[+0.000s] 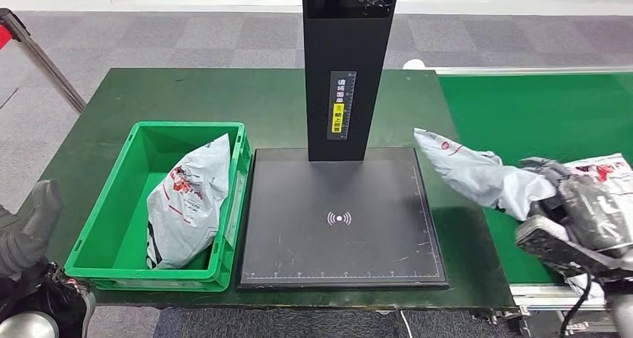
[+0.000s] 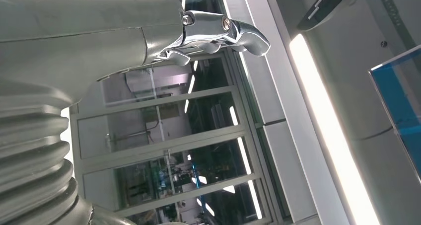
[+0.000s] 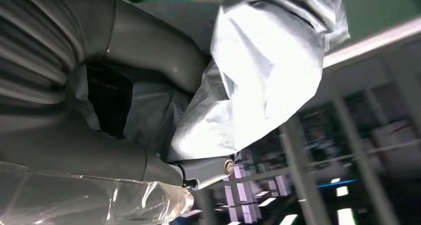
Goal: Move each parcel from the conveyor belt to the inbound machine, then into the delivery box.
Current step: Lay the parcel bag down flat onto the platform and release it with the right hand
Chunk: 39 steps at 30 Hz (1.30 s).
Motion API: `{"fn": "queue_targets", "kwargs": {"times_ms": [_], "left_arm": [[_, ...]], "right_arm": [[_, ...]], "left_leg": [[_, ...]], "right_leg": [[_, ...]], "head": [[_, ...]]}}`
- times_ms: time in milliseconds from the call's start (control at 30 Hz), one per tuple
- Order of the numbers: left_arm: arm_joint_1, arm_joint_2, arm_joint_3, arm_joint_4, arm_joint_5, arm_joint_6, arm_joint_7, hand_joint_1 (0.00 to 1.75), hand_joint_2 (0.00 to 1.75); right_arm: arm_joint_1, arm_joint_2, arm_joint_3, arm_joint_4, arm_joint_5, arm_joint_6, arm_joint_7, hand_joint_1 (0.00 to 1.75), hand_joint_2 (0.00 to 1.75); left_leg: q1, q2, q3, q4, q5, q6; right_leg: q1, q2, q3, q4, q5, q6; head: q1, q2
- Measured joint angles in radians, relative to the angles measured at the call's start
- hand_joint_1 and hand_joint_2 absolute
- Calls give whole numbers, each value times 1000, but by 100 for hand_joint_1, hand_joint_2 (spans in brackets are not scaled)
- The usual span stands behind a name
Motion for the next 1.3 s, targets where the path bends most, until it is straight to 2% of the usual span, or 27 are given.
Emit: {"fn": "queue_targets", "kwargs": {"times_ms": [100, 200, 333, 500, 667, 767, 1300], "left_arm": [[-20, -11, -7, 1, -14, -3, 12, 0, 175], [-38, -20, -20, 3, -23, 3, 21, 0, 175], [-44, -30, -31, 5, -26, 8, 19, 0, 175], [-63, -33, -32, 15, -14, 17, 11, 0, 175], [-74, -32, -32, 23, 0, 17, 5, 0, 175], [-75, -32, -32, 26, 1, 18, 2, 0, 175], [-76, -32, -32, 28, 1, 18, -2, 0, 175]], "right_arm": [[9, -9, 144, -28, 94, -72, 25, 175, 175], [-17, -17, 328, -36, 188, -104, 46, 175, 175], [-80, -14, 547, -27, 277, -121, 74, 175, 175], [-218, 3, 733, 16, 288, -89, 93, 175, 175], [-351, 30, 818, 79, 265, -54, 89, 175, 175], [-396, 42, 852, 103, 263, -49, 88, 175, 175], [-444, 58, 921, 167, 265, -51, 87, 175, 175]], "left_leg": [[0, 0, 0, 0, 0, 0], [1, 1, 0, 0, 0, -1], [1, 1, 0, 0, 1, -1], [1, 3, 0, 0, 2, -2], [1, 3, 1, 0, 3, -3], [1, 2, 0, 0, 3, -3], [1, 2, 0, 0, 3, -3]], "right_leg": [[0, 0, 0, 1, 0, 0], [1, 0, 0, 1, 0, 0], [1, 2, 0, 1, 0, -1], [1, 4, -1, 2, 2, -3], [1, 4, -1, 2, 3, -3], [1, 4, -1, 2, 3, -3], [1, 4, -2, 2, 3, -3]], "head": [[0, 0], [0, 0], [0, 0], [0, 0], [0, 0], [0, 0], [0, 0]]}}
